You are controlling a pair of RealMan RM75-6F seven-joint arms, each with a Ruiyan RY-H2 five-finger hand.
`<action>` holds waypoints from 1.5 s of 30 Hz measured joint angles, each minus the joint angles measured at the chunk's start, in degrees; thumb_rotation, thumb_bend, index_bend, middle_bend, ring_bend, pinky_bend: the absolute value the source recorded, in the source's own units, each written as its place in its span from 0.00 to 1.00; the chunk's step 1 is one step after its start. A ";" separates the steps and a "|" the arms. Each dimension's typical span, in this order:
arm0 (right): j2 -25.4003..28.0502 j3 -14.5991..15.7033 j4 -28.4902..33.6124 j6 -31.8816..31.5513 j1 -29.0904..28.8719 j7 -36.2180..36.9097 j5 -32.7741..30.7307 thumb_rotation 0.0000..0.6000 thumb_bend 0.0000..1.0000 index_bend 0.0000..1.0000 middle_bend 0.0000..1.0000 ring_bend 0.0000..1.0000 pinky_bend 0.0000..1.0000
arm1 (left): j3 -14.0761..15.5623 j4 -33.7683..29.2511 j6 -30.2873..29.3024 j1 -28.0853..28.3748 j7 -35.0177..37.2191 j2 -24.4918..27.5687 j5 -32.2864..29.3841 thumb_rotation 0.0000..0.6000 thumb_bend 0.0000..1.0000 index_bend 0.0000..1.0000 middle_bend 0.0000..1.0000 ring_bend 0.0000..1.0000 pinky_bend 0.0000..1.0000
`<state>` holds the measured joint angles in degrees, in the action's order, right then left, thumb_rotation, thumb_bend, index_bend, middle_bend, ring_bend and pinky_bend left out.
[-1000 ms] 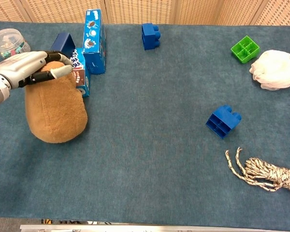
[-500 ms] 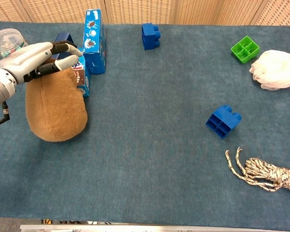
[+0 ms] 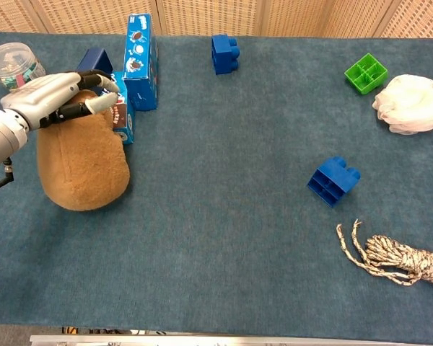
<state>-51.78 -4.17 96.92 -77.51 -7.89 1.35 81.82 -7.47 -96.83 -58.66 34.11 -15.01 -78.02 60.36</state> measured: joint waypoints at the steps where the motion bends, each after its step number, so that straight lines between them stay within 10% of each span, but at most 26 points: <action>1: -0.02 0.00 -0.01 0.03 -0.02 0.01 0.01 1.00 0.17 0.31 0.44 0.30 0.26 | -0.11 0.13 0.01 0.01 0.00 0.03 -0.33 0.00 0.04 0.19 0.11 0.09 0.00; 45: -0.15 0.02 -0.39 -0.33 0.41 0.56 -0.03 1.00 0.17 0.31 0.44 0.30 0.26 | -0.70 1.96 -0.87 0.36 -0.66 -0.61 -0.20 0.00 0.03 0.07 0.00 0.00 0.00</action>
<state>-51.93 -4.15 96.53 -77.84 -7.48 1.91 81.78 -8.17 -94.87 -59.53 34.46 -15.67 -78.63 60.16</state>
